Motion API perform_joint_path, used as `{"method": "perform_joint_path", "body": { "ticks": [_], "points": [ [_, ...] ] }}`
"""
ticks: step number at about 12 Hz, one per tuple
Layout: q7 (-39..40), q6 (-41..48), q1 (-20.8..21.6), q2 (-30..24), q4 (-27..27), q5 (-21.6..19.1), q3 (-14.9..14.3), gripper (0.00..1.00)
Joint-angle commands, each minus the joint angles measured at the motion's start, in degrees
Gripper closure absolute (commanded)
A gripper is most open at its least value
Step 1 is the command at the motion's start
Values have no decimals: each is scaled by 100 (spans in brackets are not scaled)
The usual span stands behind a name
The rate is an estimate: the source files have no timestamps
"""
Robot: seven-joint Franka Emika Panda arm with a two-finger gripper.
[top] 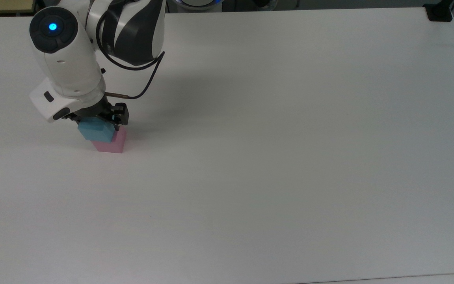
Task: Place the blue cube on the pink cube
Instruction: 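Lower the light-blue cube onto the pink cube's top face, then open the gripper and raise it away from the stacked cubes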
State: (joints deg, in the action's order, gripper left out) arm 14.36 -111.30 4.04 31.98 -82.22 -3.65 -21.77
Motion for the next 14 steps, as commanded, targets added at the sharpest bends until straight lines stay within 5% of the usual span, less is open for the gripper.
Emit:
{"method": "perform_joint_path", "body": {
  "ticks": [1,7,14],
  "points": [
    [199,-172,106,-104,-215,-180,-126,0],
    [-520,405,307,-1543,-312,-145,31,0],
    [-1673,1866,308,-2969,-804,206,1411,0]
  ]
}}
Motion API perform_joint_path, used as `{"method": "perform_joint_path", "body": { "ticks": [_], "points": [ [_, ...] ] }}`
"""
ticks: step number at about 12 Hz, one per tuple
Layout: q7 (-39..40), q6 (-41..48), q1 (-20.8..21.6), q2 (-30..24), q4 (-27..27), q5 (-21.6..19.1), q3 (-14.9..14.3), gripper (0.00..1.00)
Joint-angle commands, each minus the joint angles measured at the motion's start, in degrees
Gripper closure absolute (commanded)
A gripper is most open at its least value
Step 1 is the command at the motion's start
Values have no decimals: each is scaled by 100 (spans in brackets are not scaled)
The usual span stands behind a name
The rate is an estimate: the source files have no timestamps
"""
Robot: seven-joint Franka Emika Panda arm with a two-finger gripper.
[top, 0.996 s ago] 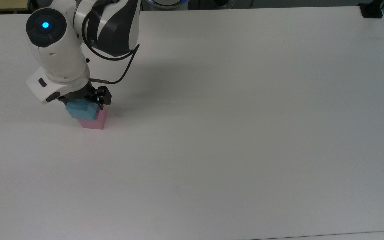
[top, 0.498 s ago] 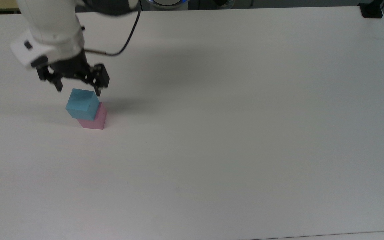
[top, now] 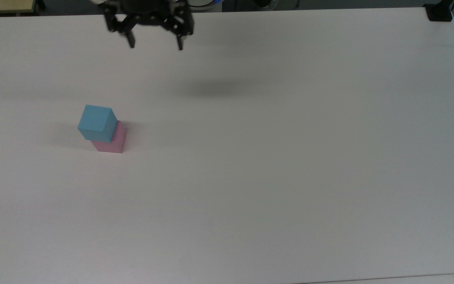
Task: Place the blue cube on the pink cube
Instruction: 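Open the gripper and raise it away from the stacked cubes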
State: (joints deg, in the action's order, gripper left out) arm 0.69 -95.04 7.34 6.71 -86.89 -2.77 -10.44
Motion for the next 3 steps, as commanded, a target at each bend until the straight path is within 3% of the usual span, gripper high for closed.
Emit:
{"method": "perform_joint_path", "body": {
  "ticks": [1,3],
  "points": [
    [-332,301,-22,-512,-337,119,297,0],
    [-333,310,-127,-531,-311,119,393,0]
  ]
}}
